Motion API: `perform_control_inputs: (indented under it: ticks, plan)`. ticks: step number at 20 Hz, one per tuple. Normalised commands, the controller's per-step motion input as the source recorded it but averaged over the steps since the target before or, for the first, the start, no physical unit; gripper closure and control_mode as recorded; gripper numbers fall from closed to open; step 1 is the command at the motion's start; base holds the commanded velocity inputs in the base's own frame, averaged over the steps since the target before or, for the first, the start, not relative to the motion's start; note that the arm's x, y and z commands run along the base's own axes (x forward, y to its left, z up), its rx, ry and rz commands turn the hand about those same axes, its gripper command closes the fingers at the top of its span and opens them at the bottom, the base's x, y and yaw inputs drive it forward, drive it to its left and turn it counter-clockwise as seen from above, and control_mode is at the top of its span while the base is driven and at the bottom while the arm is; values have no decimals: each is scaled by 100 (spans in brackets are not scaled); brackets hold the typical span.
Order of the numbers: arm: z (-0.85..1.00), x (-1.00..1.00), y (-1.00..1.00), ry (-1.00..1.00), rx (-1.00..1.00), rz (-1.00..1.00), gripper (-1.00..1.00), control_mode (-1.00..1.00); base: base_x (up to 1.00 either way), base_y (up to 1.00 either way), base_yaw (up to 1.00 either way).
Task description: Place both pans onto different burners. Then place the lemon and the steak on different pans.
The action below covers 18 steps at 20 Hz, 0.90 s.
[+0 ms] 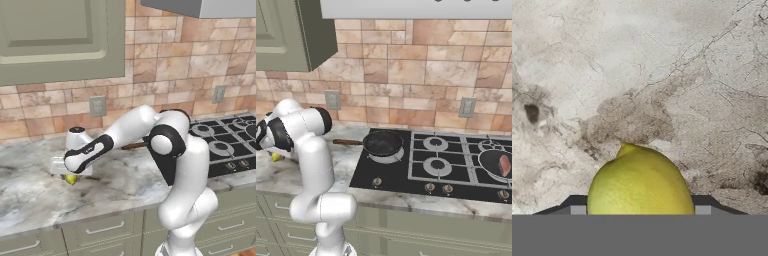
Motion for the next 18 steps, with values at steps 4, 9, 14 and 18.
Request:
perform_control_inputs:
  ticks: [4, 9, 14, 18]
  plan:
    - [0, 0, 0, 0, 0, 0, 100, -100, 0, 0, 0]
    - [18, 1, -7, 0, 0, 0, 100, -100, 0, 0, 0]
    - [36, 0, -21, 0, 0, 1, 100, -100, 0, 0, 0]
    - [30, -2, -36, 0, 0, 1, 100, -100, 0, 0, 0]
